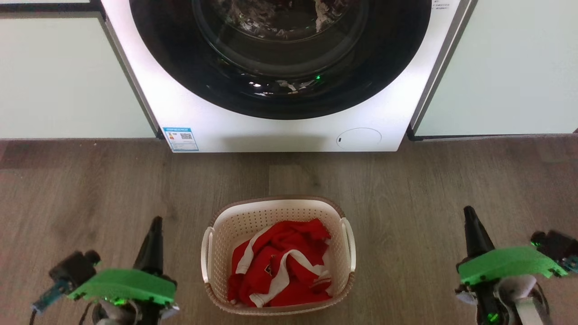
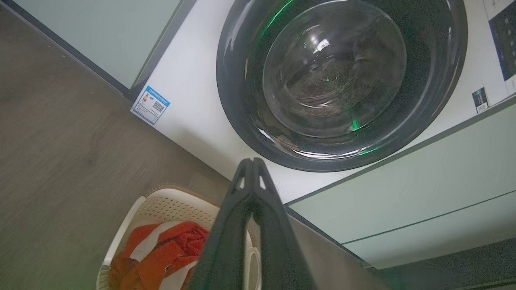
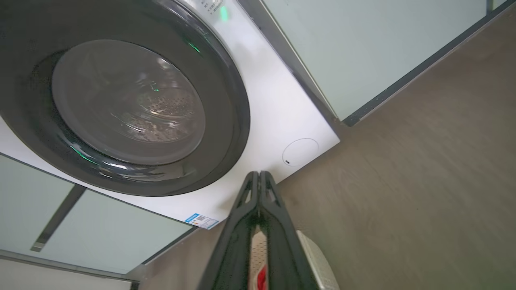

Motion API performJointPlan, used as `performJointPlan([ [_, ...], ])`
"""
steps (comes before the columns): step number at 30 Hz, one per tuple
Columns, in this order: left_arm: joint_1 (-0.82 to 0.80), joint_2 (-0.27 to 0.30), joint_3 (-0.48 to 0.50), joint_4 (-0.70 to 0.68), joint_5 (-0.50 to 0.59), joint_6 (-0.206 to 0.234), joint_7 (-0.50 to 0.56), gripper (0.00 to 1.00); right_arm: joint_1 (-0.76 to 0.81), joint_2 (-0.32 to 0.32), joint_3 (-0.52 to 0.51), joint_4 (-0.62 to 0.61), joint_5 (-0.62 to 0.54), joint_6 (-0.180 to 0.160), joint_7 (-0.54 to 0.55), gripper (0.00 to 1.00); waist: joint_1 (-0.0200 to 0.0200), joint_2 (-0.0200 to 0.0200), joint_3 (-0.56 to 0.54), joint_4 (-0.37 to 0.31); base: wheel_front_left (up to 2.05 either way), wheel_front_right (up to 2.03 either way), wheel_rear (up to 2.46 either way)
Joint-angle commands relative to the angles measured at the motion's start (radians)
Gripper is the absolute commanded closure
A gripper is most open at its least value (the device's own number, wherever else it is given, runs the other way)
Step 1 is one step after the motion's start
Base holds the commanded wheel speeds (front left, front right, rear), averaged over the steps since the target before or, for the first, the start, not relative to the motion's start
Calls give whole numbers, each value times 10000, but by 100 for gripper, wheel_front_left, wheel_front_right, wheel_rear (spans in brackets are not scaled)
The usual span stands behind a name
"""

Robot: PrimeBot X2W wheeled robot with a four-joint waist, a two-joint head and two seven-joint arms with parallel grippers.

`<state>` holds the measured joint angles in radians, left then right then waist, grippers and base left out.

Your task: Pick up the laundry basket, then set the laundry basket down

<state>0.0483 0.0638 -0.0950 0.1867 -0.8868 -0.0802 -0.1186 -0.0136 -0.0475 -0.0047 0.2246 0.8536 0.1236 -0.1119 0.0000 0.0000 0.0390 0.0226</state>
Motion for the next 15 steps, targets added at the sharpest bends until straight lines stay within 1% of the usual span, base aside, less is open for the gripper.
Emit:
performJointPlan([
  [1, -585, 181, 263, -235, -310, -92, 62, 100, -457, -224, 10, -273, 338, 34, 52, 100, 0, 0, -9, -5, 0, 0, 0],
  [15, -784, 192, 542, -68, -1870, -180, 454, 100, -553, -245, -137, -178, 1945, 42, 450, 100, 0, 0, -83, -52, 0, 0, 0],
])
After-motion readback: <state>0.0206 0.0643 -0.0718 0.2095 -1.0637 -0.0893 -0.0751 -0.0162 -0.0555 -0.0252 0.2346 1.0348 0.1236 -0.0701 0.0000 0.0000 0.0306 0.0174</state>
